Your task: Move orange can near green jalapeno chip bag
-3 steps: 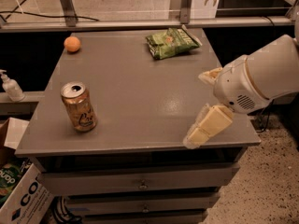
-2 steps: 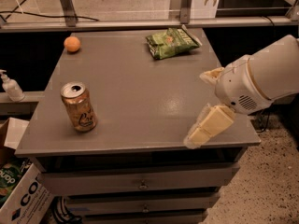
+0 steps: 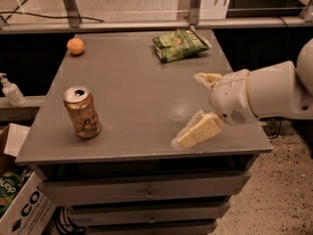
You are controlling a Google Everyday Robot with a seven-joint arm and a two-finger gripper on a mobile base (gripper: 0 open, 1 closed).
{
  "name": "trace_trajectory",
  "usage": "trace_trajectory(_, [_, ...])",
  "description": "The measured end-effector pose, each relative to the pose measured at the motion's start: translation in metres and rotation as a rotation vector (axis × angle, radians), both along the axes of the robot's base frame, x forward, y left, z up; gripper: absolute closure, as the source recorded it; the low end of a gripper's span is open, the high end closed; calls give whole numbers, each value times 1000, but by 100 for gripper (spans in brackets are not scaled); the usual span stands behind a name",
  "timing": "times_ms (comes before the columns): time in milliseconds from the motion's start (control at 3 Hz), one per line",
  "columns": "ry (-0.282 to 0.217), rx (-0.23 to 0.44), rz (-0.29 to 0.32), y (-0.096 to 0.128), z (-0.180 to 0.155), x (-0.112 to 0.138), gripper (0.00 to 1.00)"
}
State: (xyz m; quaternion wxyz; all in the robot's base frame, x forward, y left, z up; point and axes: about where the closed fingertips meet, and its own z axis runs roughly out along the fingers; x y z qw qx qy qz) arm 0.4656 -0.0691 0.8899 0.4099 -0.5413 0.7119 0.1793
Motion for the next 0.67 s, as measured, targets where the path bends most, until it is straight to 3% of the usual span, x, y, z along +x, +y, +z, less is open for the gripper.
trace_trajectory(333, [-76, 122, 35, 36, -2, 21, 0])
trace_trajectory(667, [-107, 218, 80, 74, -5, 36, 0])
